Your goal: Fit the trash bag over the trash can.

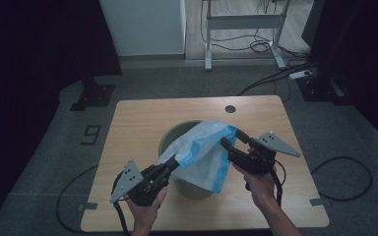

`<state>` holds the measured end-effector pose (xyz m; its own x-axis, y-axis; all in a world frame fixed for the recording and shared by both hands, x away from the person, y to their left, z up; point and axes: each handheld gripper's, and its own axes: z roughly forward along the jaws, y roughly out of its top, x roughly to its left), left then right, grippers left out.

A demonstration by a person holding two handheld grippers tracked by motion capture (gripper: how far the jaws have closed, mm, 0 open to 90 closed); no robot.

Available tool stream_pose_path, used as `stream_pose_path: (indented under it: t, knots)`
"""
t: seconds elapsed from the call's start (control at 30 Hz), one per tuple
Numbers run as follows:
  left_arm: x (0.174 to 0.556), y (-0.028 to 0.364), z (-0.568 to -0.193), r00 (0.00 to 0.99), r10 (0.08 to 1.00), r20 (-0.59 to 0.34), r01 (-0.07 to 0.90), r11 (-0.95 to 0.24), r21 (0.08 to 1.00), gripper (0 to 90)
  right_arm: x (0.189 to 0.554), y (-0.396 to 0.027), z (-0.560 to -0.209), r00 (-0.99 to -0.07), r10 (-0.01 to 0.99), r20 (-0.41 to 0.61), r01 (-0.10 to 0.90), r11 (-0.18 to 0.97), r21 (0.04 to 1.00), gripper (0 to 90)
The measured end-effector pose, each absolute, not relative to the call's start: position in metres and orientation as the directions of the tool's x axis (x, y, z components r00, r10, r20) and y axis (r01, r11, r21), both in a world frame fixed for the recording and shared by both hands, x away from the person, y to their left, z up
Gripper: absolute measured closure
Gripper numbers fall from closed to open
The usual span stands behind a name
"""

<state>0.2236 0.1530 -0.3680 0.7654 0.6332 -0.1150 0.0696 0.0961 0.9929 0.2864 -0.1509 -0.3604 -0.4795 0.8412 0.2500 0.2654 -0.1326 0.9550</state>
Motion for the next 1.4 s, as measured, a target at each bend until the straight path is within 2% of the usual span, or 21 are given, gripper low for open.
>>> stream_pose_path:
  t: [0.37, 0.93, 1.0, 1.07, 1.1, 1.13, 1.17, 1.2, 1.23, 1.27, 1.4]
  knots:
    - [0.223, 0.151, -0.374, 0.764, 0.633, -0.12, 0.074, 0.099, 0.992, 89.8, 0.29, -0.16, -0.361, -0.437, 0.851, 0.292, 0.278, -0.181, 0.944, 38.4]
    - [0.22, 0.148, -0.379, 0.756, 0.642, -0.132, 0.066, 0.125, 0.99, 89.8, 0.286, -0.143, -0.384, -0.411, 0.881, 0.236, 0.311, -0.108, 0.944, 39.7]
    - [0.22, 0.149, -0.379, 0.758, 0.639, -0.132, 0.064, 0.128, 0.99, 89.8, 0.29, -0.144, -0.384, -0.408, 0.879, 0.244, 0.311, -0.117, 0.943, 44.6]
    - [0.22, 0.15, -0.38, 0.76, 0.637, -0.133, 0.065, 0.129, 0.99, 89.8, 0.294, -0.146, -0.384, -0.422, 0.868, 0.262, 0.313, -0.132, 0.94, 55.3]
    - [0.22, 0.15, -0.38, 0.761, 0.634, -0.135, 0.066, 0.132, 0.989, 89.8, 0.294, -0.146, -0.384, -0.422, 0.868, 0.262, 0.313, -0.132, 0.94, 55.3]
    - [0.221, 0.151, -0.381, 0.764, 0.63, -0.14, 0.07, 0.135, 0.988, 89.8, 0.298, -0.148, -0.384, -0.435, 0.859, 0.271, 0.309, -0.141, 0.94, 67.5]
    - [0.221, 0.151, -0.381, 0.764, 0.63, -0.14, 0.07, 0.135, 0.988, 89.8, 0.298, -0.148, -0.384, -0.435, 0.859, 0.271, 0.309, -0.141, 0.94, 67.5]
    - [0.221, 0.151, -0.381, 0.767, 0.626, -0.142, 0.071, 0.138, 0.988, 89.8, 0.301, -0.148, -0.383, -0.444, 0.855, 0.268, 0.299, -0.14, 0.944, 75.0]
    - [0.221, 0.151, -0.381, 0.767, 0.626, -0.142, 0.071, 0.138, 0.988, 89.8, 0.301, -0.148, -0.383, -0.444, 0.855, 0.268, 0.299, -0.14, 0.944, 75.0]
    - [0.221, 0.151, -0.382, 0.769, 0.624, -0.142, 0.071, 0.137, 0.988, 89.8, 0.306, -0.148, -0.381, -0.464, 0.845, 0.266, 0.294, -0.137, 0.946, 82.7]
    - [0.221, 0.152, -0.381, 0.773, 0.619, -0.138, 0.072, 0.13, 0.989, 89.8, 0.311, -0.149, -0.376, -0.481, 0.837, 0.262, 0.279, -0.137, 0.95, 89.1]
